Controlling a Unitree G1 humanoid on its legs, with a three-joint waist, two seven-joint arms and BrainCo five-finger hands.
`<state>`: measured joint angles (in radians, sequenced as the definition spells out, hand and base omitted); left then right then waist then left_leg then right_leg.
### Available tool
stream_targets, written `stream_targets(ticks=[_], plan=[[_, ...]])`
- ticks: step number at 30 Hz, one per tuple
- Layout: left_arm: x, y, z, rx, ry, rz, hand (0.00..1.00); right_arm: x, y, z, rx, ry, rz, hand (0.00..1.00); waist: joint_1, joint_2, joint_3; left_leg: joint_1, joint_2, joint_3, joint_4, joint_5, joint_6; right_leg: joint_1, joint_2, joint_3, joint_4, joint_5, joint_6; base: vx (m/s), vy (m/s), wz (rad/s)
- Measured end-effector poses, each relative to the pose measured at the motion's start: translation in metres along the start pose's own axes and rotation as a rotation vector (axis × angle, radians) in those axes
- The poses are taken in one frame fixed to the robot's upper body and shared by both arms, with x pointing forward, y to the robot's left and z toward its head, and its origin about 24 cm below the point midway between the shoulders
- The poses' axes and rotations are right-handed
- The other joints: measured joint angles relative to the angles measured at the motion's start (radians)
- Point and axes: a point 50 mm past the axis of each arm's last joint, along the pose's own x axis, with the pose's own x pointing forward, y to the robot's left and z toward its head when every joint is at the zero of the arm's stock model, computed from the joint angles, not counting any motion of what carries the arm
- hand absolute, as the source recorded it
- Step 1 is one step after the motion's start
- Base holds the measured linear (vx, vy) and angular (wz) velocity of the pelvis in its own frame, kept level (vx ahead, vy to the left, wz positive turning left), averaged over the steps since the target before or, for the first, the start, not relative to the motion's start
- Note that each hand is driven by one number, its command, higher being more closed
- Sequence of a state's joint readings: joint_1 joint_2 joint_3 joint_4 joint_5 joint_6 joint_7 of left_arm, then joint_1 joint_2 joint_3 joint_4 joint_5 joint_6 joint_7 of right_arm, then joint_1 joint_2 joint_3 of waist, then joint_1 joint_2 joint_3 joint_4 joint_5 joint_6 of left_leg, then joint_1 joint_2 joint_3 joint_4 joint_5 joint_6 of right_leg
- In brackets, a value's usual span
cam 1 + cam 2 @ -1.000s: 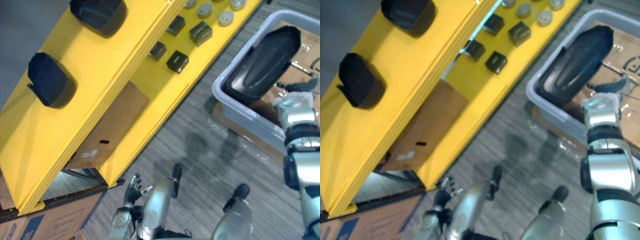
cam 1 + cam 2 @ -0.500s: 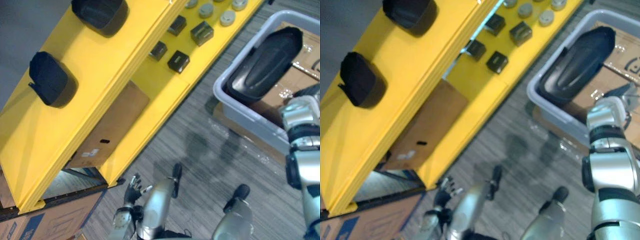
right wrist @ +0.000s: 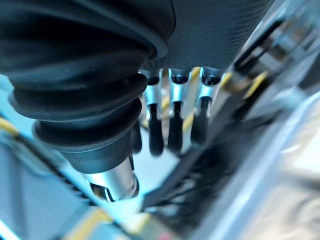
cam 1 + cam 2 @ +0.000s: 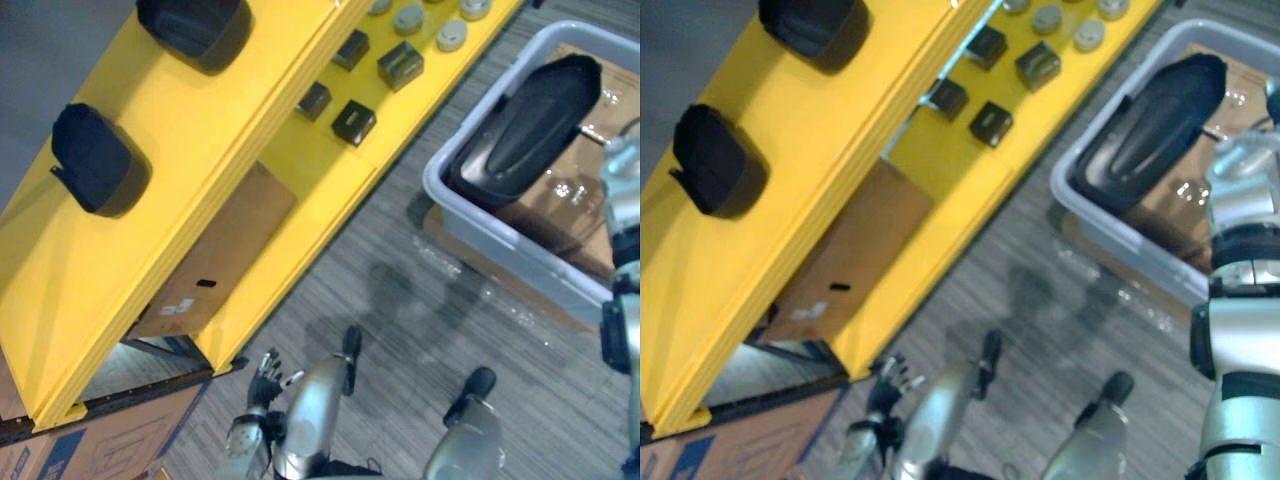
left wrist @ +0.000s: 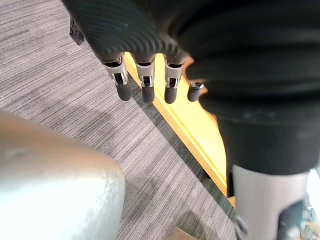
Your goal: Walk over and take plastic housings, then place them on the shelf
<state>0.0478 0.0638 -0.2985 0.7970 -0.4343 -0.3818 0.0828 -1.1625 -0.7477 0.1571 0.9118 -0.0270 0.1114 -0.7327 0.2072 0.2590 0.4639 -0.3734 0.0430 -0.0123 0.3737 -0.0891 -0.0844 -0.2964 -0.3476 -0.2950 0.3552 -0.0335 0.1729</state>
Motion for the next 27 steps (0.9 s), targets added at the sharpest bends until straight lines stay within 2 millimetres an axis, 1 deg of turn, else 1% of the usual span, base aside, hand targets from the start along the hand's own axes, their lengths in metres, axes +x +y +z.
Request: stream_targets(ticks=[1,3,5,6,8,11,13,18,21,24,27], plan=[[0.000,0.000,0.000,0.000,0.000,-0.003,0.00,-0.008,0.012,-0.002,0.018,0.028,0.050,0.00,0.000,0.000,0.000,0.005,-0.001,0.006,-0.003,0.000,0.000,-0.001,-0.002,0.005,0.001,0.000,0.000,0.00,0.016,-0.10],[0.000,-0.001,0.000,0.001,-0.003,-0.010,0.00,-0.014,0.020,-0.005,0.020,0.046,0.082,0.00,0.001,0.001,-0.001,0.006,-0.002,0.008,-0.005,0.000,0.000,-0.003,-0.004,0.006,0.003,0.000,0.000,0.00,0.011,-0.04],[0.000,-0.002,0.000,0.003,-0.011,-0.018,0.00,-0.018,0.025,-0.009,0.012,0.064,0.107,0.00,0.009,0.002,-0.001,0.008,-0.003,0.007,-0.011,0.002,-0.002,-0.003,-0.007,0.005,0.004,-0.001,0.000,0.00,0.007,0.02],[0.000,-0.002,0.001,0.004,-0.012,-0.021,0.00,-0.018,0.026,-0.010,0.010,0.068,0.109,0.00,0.012,0.002,-0.001,0.010,-0.004,0.006,-0.015,0.004,-0.003,-0.003,-0.011,0.004,0.004,-0.001,0.000,0.00,0.025,0.04],[0.001,-0.005,0.001,0.002,-0.011,-0.032,0.00,-0.019,0.027,-0.017,-0.020,0.099,0.112,0.00,0.025,0.007,-0.005,0.018,-0.010,0.002,-0.019,0.005,-0.003,0.002,-0.018,0.000,0.014,-0.010,0.001,0.01,0.020,0.07],[0.001,-0.006,-0.001,-0.021,-0.003,-0.028,0.00,-0.020,0.027,-0.022,-0.044,0.122,0.110,0.00,0.031,0.012,-0.009,0.021,-0.016,-0.006,-0.023,0.005,-0.003,0.005,-0.021,-0.005,0.024,-0.017,0.001,0.02,0.004,0.09],[0.001,-0.007,-0.002,-0.023,0.001,-0.030,0.00,-0.022,0.027,-0.031,-0.085,0.164,0.108,0.00,0.038,0.018,-0.013,0.022,-0.020,-0.007,-0.026,0.005,-0.003,0.006,-0.024,-0.007,0.024,-0.018,0.002,0.02,0.022,0.03],[0.000,-0.007,-0.002,-0.022,0.004,-0.034,0.00,-0.023,0.024,-0.044,-0.147,0.225,0.086,0.00,0.040,0.021,-0.015,0.023,-0.024,-0.016,-0.029,0.006,-0.002,0.019,-0.030,-0.027,0.020,-0.019,0.002,0.02,0.018,0.07],[0.000,-0.007,-0.003,-0.022,0.002,-0.035,0.00,-0.023,0.023,-0.046,-0.166,0.240,0.071,0.00,0.045,0.023,-0.017,0.023,-0.026,-0.021,-0.029,0.006,-0.002,0.022,-0.032,-0.034,0.021,-0.021,0.002,0.00,0.013,0.05],[0.000,-0.006,-0.003,-0.021,0.003,-0.034,0.00,-0.026,0.021,-0.056,-0.208,0.281,0.065,0.00,0.052,0.025,-0.018,0.023,-0.026,-0.026,-0.029,0.006,-0.002,0.024,-0.032,-0.037,0.024,-0.023,0.001,0.00,0.008,0.02],[0.000,-0.006,-0.003,-0.021,0.003,-0.034,0.00,-0.027,0.019,-0.063,-0.240,0.309,0.055,0.00,0.052,0.025,-0.018,0.023,-0.027,-0.030,-0.028,0.006,-0.002,0.029,-0.032,-0.044,0.023,-0.025,0.001,-0.01,0.015,0.05]])
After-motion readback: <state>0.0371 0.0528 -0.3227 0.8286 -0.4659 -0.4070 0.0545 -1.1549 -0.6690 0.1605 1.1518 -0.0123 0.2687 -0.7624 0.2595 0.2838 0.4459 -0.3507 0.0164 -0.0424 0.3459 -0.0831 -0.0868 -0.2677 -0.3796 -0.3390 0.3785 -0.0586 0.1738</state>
